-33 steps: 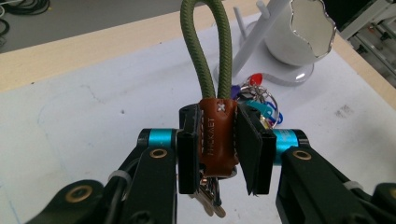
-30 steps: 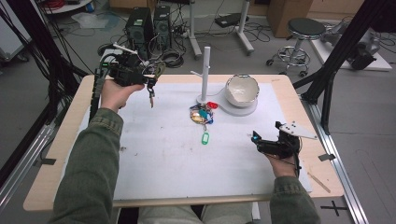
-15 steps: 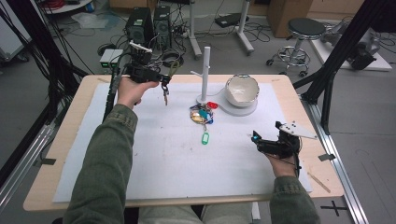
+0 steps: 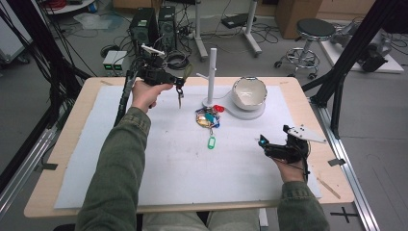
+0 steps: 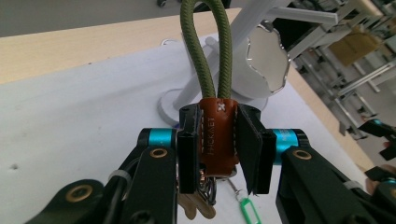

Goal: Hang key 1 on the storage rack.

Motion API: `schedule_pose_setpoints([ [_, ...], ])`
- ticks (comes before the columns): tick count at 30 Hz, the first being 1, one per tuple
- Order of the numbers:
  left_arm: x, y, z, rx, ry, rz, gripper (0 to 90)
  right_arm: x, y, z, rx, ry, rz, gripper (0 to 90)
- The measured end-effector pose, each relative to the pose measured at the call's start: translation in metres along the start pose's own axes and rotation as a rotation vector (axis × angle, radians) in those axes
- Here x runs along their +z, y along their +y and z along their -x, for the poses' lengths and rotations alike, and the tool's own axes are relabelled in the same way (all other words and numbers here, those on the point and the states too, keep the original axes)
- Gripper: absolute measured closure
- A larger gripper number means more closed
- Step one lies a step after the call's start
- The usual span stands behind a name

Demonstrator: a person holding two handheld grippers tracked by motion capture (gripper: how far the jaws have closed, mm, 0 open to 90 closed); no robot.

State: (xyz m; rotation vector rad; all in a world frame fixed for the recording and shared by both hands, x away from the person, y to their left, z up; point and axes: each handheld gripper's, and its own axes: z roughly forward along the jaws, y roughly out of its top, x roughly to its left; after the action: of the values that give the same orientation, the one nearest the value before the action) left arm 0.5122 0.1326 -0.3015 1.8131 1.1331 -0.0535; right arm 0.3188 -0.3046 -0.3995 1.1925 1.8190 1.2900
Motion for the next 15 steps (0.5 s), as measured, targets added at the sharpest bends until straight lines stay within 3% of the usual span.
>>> schedule_pose_setpoints([
  [4,0.008,-0.001,0.0,-0.014,-0.021,-0.003,70.3,0.001,0.0,-0.001,0.008,0.003,0.001,0.6],
  [11,0.026,-0.004,-0.006,-0.037,-0.021,-0.024,70.3,0.002,0.001,-0.002,0.005,0.003,0.002,0.6],
  [15,0.031,-0.005,-0.01,-0.045,-0.026,-0.012,70.3,0.002,0.001,-0.003,0.001,0.0,-0.002,0.6],
])
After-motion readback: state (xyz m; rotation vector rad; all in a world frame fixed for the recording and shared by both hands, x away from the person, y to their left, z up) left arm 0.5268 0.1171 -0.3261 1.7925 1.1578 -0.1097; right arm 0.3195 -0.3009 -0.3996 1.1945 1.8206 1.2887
